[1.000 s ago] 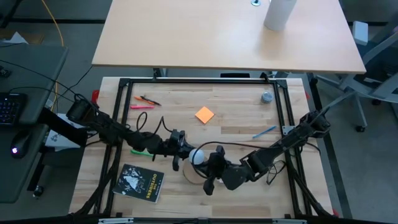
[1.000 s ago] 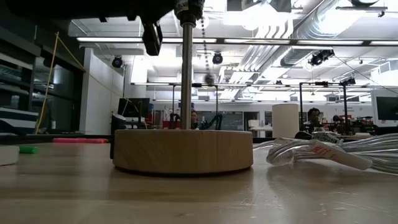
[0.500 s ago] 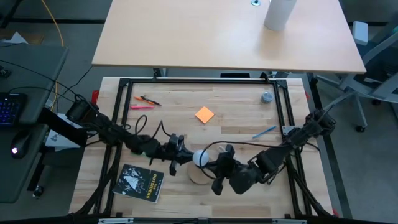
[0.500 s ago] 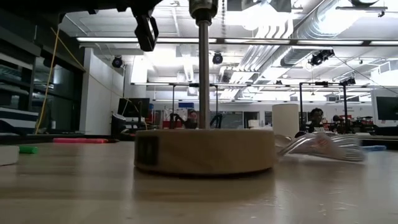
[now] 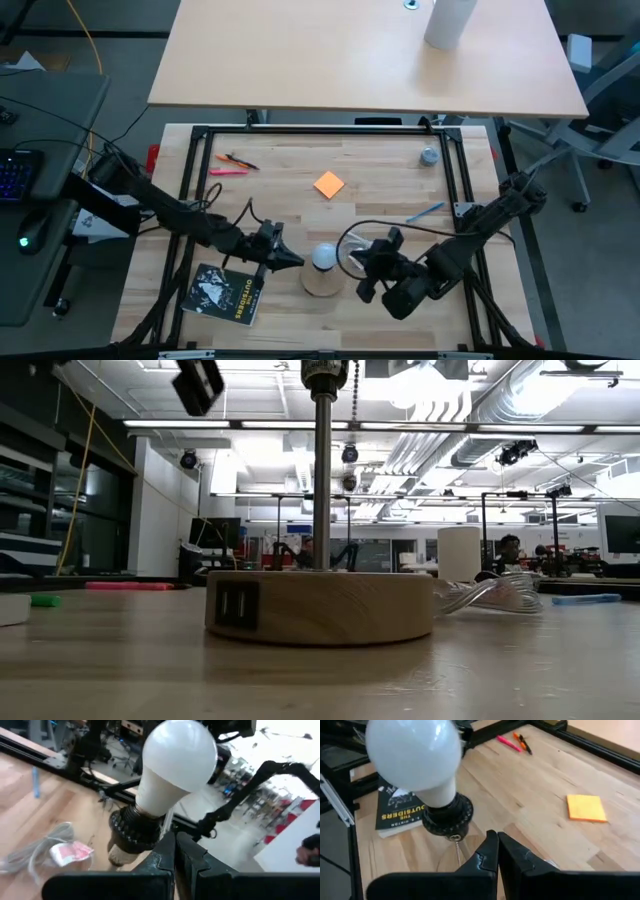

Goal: Screw lightbulb
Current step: Remove the white lightbulb from the lamp

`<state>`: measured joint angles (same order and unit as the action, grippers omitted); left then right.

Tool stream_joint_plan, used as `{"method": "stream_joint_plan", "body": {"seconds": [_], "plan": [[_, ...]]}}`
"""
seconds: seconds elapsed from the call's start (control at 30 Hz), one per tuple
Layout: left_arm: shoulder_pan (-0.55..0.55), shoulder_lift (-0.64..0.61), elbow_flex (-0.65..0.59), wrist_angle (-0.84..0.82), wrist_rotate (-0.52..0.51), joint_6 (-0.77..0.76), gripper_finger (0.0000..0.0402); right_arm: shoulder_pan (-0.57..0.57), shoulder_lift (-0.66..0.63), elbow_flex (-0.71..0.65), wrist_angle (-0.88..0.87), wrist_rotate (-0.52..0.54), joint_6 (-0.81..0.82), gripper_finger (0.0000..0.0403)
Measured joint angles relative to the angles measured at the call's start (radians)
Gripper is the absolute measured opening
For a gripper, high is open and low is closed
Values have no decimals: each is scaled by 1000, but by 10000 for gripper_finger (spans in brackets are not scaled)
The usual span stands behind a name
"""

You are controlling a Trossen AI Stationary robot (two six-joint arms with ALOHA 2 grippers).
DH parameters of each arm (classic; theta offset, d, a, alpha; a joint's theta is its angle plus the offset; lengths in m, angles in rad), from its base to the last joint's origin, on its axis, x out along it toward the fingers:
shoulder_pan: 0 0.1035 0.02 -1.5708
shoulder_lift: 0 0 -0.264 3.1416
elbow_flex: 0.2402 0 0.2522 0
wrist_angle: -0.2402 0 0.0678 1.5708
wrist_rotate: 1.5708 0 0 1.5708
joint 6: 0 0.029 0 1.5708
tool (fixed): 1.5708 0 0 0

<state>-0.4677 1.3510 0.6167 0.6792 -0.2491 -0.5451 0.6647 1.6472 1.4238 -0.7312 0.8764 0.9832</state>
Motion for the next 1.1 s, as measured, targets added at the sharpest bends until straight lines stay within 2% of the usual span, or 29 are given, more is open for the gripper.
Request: {"method": "stream_joint_plan", "body": {"seconds": [0.13,0.2,0.23,0.4,0.5,0.7,0.83,1.1], "plan": [[7,-53,0,-123,-130,62,0,21,-15,0,16,7,11,0],[28,-55,0,-132,-207,91,0,27,-7,0,68,1,2,0],[45,-49,0,-126,-214,101,0,29,1,0,107,-9,-13,0],[130,25,0,-49,-116,77,0,24,66,0,295,-70,-117,0],[148,64,0,30,-100,75,0,6,87,0,355,-90,-146,0],[154,96,0,108,-67,76,0,-32,97,0,393,-53,-170,0],[153,99,0,113,-5,75,0,-55,97,0,454,-102,-240,0],[137,99,13,135,20,50,0,-66,97,0,436,-114,-277,0]]}}
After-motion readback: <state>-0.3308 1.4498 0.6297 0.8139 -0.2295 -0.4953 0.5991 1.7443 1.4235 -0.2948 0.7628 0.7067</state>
